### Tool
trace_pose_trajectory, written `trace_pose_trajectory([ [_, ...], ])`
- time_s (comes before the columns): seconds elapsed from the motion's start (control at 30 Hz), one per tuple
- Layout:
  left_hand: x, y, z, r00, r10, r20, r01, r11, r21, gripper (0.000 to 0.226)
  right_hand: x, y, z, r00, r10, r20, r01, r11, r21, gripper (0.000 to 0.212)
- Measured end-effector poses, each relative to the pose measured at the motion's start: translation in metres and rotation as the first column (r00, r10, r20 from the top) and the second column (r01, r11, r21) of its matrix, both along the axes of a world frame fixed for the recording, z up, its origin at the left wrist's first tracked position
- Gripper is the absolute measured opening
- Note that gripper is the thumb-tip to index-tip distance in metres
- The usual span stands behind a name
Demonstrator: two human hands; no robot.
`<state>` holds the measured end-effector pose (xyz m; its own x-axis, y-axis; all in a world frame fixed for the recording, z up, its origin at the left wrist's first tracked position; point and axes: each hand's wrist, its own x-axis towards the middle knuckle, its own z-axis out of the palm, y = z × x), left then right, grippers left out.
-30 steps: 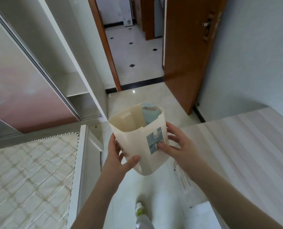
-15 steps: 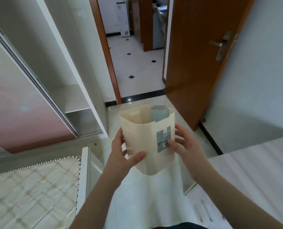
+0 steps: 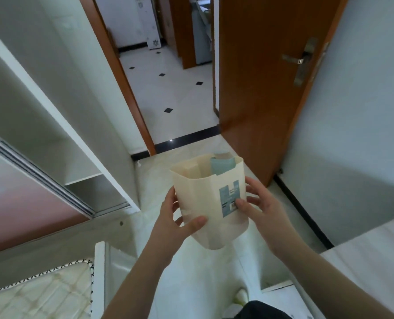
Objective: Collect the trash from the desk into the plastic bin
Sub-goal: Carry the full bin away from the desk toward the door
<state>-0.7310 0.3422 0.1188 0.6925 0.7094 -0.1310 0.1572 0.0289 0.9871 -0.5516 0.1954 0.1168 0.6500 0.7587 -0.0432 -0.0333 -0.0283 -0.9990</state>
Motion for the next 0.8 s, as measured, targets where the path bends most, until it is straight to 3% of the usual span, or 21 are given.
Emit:
trace_pose_trajectory([
  [0.43, 0.137, 0.076, 0.016, 0.992, -0.113, -0.050, 0.114, 0.993, 0.010, 0.103, 0.114, 0.054, 0.006, 0.986, -0.165, 0.004, 0.164, 0.984, 0.074, 0.047],
  [0.7, 0.230, 0.138, -0.006, 0.952, -0.306, 0.003, 0.306, 0.952, -0.009, 0.091, 0.170, 0.085, -0.010, 0.940, -0.340, 0.002, 0.340, 0.940, 0.006, 0.057],
  [0.8, 0.265, 0.165, -0.012, 0.921, -0.387, 0.036, 0.389, 0.921, -0.033, 0.097, 0.193, 0.104, -0.008, 0.917, -0.398, 0.036, 0.399, 0.917, -0.011, 0.056],
])
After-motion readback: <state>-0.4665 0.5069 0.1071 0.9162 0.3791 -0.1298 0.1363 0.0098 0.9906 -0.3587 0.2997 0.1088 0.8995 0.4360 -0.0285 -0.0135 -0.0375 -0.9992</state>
